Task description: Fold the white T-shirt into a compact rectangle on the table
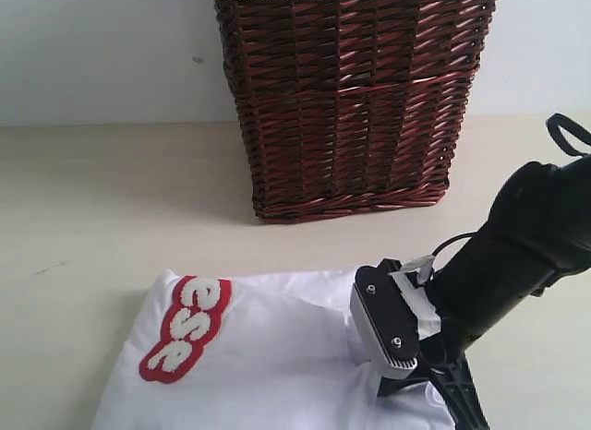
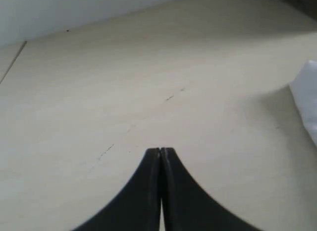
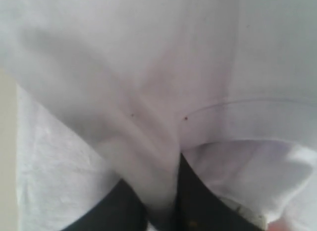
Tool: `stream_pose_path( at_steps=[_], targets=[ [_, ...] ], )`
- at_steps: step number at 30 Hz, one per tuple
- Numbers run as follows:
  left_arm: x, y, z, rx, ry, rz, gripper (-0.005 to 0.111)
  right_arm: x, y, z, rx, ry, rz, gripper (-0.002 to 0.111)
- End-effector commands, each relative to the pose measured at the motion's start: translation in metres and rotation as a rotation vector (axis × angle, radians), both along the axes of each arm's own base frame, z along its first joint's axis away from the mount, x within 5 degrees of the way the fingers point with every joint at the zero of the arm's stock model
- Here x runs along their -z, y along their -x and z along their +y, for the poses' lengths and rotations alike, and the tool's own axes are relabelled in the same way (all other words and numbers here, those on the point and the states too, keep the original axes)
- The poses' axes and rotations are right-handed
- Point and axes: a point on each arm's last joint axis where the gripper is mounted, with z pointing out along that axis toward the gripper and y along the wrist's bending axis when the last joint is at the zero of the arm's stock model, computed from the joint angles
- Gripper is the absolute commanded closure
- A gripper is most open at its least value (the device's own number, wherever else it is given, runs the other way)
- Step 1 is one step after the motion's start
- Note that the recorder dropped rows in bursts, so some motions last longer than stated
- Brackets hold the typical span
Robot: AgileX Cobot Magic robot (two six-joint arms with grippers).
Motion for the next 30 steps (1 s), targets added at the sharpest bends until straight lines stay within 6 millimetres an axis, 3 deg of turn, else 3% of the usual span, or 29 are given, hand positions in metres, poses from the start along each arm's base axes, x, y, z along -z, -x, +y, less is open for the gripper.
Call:
stream_pose_path(
  at_steps=[1, 3, 9, 11, 15, 24, 30],
  targets=[
    [-0.002, 0.000, 0.000, -0.001, 0.007, -0.020, 0.107, -0.012, 0.000, 0.003, 0.007, -0.041, -0.023, 0.107],
    [-0.002, 0.000, 0.000, -0.001, 0.007, -0.020, 0.107, -0.012, 0.003, 0.003, -0.020, -0.043, 0.000, 0.099],
    [-0.002, 0.000, 0.000, -0.001, 0.007, -0.020, 0.107, -0.013, 0.015, 0.000, -0.116, -0.023, 0.109, 0.055],
    [-0.002, 0.000, 0.000, -0.001, 0.007, -0.020, 0.107, -0.012, 0.015, -0.003, -0.085, 0.010, 0.129, 0.047],
    [-0.002, 0.000, 0.000, -0.001, 0.007, -0.020, 0.107, -0.011, 0.014, -0.007, -0.050, 0.069, 0.116, 0.043],
    [-0.002, 0.000, 0.000, -0.001, 0.007, -0.020, 0.107, -0.053, 0.015, 0.002, -0.053, -0.109, -0.030, 0.043],
    [-0.002, 0.000, 0.000, -0.001, 0.007, -0.020, 0.107, -0.034, 0.014, 0.002, -0.061, -0.078, 0.044, 0.043]
  ],
)
